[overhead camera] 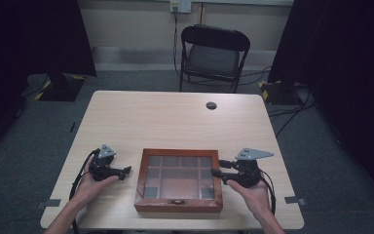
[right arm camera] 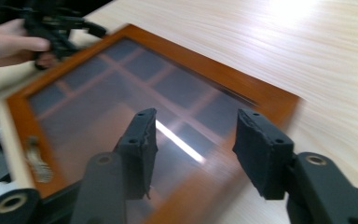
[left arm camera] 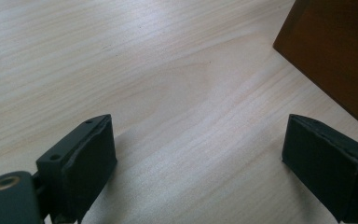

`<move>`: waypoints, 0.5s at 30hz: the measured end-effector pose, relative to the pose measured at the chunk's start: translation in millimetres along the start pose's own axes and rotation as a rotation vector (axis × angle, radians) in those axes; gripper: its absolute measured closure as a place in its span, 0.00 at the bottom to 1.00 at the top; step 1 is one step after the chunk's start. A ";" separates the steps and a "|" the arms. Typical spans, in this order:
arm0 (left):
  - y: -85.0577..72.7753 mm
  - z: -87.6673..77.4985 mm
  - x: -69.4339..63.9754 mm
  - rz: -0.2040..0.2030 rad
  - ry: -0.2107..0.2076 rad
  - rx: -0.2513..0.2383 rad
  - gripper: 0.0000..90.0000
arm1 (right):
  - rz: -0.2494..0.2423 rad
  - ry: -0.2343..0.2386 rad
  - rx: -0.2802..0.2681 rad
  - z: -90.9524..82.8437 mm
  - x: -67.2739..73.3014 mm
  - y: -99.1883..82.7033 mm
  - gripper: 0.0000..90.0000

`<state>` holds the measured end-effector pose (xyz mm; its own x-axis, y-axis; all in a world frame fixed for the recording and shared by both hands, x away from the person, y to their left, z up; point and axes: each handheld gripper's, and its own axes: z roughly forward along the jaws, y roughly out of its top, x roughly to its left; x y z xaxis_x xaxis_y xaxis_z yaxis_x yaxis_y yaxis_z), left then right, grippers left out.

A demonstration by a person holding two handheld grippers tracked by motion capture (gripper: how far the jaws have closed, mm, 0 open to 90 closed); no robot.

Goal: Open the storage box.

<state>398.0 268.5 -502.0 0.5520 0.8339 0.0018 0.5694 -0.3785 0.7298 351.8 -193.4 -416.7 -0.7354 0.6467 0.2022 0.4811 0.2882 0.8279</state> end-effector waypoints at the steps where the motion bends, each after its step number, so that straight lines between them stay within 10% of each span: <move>1: 0.0 0.0 0.0 0.000 0.000 0.000 0.10 | -0.008 0.017 0.002 2.1 3.8 2.7 0.57; 15: 0.0 0.0 0.0 -0.001 0.000 0.000 0.10 | -0.108 0.217 0.091 42.8 46.8 11.3 0.72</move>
<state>398.0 268.4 -502.0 0.5518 0.8340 0.0009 0.5695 -0.3776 0.7301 343.2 -129.6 -420.3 -0.8656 0.4445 0.2306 0.4275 0.4161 0.8026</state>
